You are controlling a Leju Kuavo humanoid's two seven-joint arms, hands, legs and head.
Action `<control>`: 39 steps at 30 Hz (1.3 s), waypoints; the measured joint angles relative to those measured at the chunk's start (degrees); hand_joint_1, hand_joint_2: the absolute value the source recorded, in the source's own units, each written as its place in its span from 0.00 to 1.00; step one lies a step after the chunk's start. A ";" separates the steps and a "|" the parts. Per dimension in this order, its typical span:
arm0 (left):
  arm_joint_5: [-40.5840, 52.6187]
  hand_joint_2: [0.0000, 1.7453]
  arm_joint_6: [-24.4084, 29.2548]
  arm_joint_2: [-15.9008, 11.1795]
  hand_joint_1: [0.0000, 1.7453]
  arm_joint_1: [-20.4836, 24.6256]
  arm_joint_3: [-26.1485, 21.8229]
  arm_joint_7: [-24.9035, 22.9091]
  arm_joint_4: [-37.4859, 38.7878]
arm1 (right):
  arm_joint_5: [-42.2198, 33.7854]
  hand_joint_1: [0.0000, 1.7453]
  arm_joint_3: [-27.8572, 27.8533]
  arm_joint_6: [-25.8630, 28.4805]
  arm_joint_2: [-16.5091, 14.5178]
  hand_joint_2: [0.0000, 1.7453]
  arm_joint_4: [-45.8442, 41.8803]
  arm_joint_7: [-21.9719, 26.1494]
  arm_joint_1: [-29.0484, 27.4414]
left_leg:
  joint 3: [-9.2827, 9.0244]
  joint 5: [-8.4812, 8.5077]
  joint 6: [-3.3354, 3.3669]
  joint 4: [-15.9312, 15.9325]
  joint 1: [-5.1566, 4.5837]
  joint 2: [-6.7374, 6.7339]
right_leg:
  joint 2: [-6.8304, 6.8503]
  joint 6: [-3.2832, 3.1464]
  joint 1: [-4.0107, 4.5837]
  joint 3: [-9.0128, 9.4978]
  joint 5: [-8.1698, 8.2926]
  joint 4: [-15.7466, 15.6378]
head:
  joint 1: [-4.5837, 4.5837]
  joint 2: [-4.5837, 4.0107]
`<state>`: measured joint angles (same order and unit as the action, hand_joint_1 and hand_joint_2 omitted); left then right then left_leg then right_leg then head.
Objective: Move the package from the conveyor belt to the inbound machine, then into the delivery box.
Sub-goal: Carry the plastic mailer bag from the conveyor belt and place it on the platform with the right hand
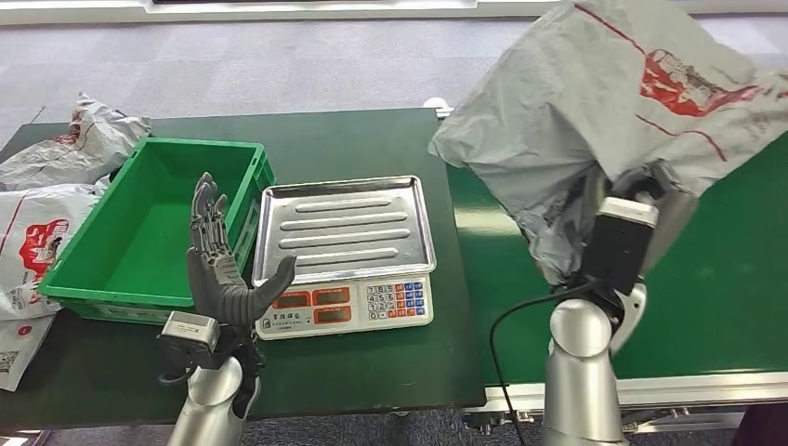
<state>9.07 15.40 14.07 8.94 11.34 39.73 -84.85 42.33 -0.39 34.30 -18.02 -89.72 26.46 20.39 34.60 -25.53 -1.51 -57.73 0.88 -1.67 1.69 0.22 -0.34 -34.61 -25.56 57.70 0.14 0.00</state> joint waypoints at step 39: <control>-3.69 1.00 3.29 -0.78 0.00 1.62 0.82 -0.17 -2.02 | -11.23 0.00 22.15 -7.18 -2.53 1.00 43.71 3.05 18.43 | 0.14 0.17 -0.13 -0.02 0.06 0.34 | 0.29 -0.06 0.07 -0.15 0.02 0.01 | 0.00 0.00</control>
<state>5.38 18.69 13.29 10.56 12.16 39.56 -86.88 31.10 21.76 27.12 -20.55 -46.01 29.51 38.82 34.75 -25.36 -1.64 -57.75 0.95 -1.32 1.99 0.16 -0.27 -34.76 -25.54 57.71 0.14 0.00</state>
